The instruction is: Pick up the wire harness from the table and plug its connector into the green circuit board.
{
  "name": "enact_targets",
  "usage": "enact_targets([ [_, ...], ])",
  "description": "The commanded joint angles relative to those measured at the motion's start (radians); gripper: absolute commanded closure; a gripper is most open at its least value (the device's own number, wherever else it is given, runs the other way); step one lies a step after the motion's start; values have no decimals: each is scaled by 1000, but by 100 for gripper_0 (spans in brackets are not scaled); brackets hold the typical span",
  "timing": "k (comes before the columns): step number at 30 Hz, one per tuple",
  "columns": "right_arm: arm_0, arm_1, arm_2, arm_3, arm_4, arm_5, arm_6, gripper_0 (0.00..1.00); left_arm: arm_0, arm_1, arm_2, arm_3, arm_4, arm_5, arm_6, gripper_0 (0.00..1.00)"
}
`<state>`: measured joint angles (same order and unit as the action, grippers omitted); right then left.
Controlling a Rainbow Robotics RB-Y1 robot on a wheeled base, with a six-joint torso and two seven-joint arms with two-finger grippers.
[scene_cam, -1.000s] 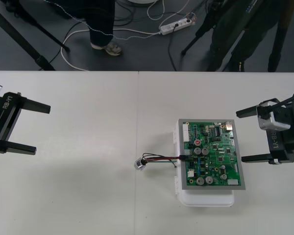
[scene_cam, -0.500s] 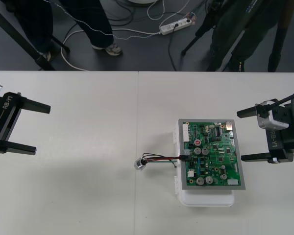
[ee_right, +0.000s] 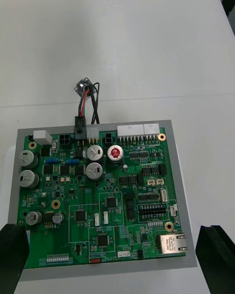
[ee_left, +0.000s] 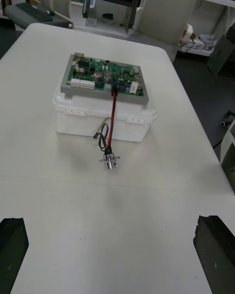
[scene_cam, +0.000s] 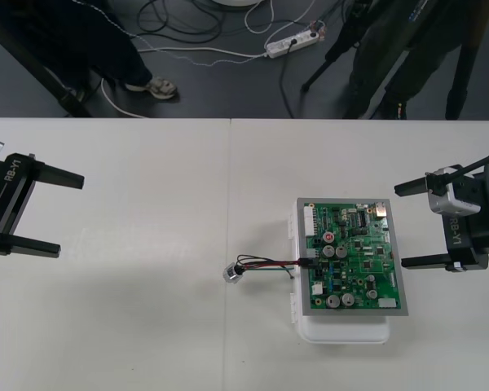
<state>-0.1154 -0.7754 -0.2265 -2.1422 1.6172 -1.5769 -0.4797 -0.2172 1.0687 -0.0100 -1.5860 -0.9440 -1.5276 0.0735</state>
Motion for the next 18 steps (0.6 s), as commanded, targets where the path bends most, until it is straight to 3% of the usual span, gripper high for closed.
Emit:
enact_targets([
  [1, 10, -21, 10, 1, 6, 6, 41, 0, -4, 43, 28, -23, -4, -43, -14, 0],
  [18, 10, -44, 10, 2, -10, 6, 39, 0, -4, 43, 28, -23, -4, -43, -14, 0],
])
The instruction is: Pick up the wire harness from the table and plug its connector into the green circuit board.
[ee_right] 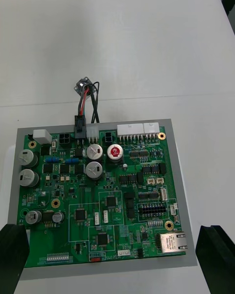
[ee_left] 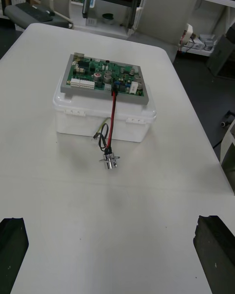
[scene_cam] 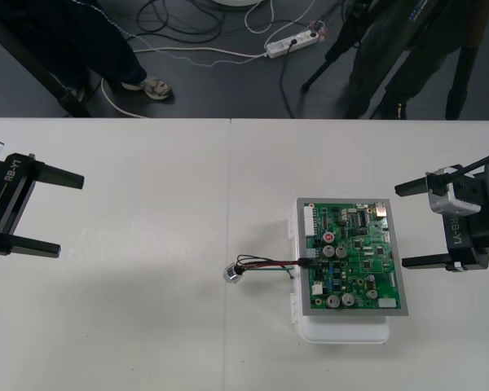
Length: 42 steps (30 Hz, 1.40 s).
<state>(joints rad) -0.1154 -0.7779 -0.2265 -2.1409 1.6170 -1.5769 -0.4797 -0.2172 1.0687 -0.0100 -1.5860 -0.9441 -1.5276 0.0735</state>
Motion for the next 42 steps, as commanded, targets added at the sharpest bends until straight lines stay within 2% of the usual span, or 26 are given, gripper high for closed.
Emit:
enact_targets([
  [1, 8, -41, 10, -1, -9, 6, 39, 0, -4, 43, 28, -23, -4, -43, -14, 0],
  [2, 8, -40, 10, -1, -9, 6, 39, 0, 61, -6, -11, -5, -21, -43, -14, 0],
  [7, 8, -41, 10, -1, -12, 6, 39, 0, 67, -15, -13, -5, -41, -43, -4, 0],
  [19, 10, -41, 7, -1, -25, 6, 39, 0, 21, -15, -16, -121, -122, -40, 34, 0],
  [30, 8, -40, -8, -1, -62, 6, 35, 0, 12, -12, -76, -213, -125, 98, 89, 0],
  [42, 14, -41, -17, 1, -63, 6, 41, 0, -5, -13, -82, -365, -234, 199, 273, 0],
])
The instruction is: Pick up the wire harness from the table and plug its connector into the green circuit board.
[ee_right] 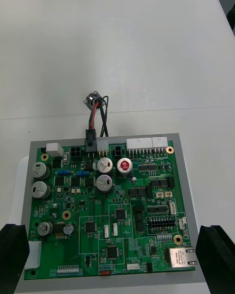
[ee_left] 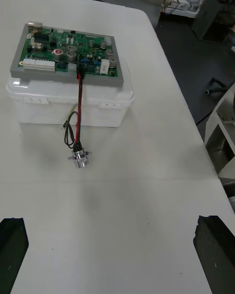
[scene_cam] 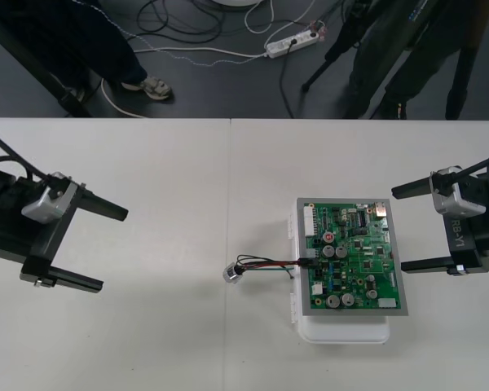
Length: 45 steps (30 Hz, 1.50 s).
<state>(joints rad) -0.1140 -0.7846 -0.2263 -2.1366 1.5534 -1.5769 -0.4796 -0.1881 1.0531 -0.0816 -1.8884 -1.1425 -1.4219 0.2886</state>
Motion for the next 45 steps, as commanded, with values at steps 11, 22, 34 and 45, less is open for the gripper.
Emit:
enact_targets([
  [11, 13, -33, -19, -5, 16, 6, 35, 0, -33, -2, -4, -67, -83, 107, 63, 0],
  [22, 19, -35, -19, -5, 39, 6, 32, 0, -28, -2, -3, -55, -91, 107, 63, 0],
  [34, 19, -35, -19, -5, 39, 6, 32, 0, -28, -2, -3, -55, -91, 107, 63, 0],
  [45, 19, -35, -19, -5, 39, 6, 32, 0, -28, -2, -3, -55, -91, 107, 63, 0],
])
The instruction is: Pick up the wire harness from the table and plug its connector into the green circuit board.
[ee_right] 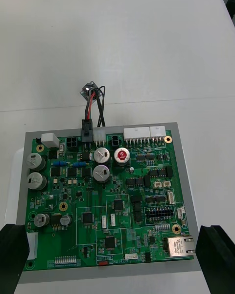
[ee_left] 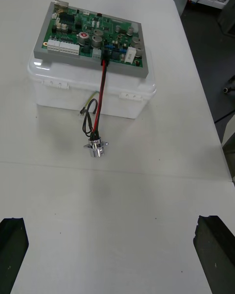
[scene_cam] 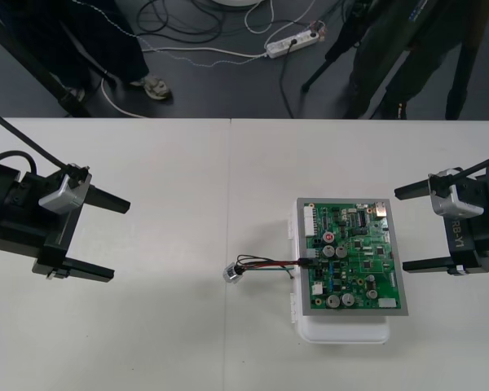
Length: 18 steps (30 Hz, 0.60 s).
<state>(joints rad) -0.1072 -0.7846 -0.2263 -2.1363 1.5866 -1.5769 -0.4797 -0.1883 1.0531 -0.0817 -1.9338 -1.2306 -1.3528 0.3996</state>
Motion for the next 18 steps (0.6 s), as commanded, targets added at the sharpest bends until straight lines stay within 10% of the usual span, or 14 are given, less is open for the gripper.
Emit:
enact_targets([
  [1, 12, -35, -19, -5, 6, 6, 32, 0, -28, -2, -3, -10, -3, 38, -48, 0],
  [18, 12, -35, -19, -5, 6, 6, 32, 0, -28, -2, -3, -10, -3, 38, -48, 0],
])
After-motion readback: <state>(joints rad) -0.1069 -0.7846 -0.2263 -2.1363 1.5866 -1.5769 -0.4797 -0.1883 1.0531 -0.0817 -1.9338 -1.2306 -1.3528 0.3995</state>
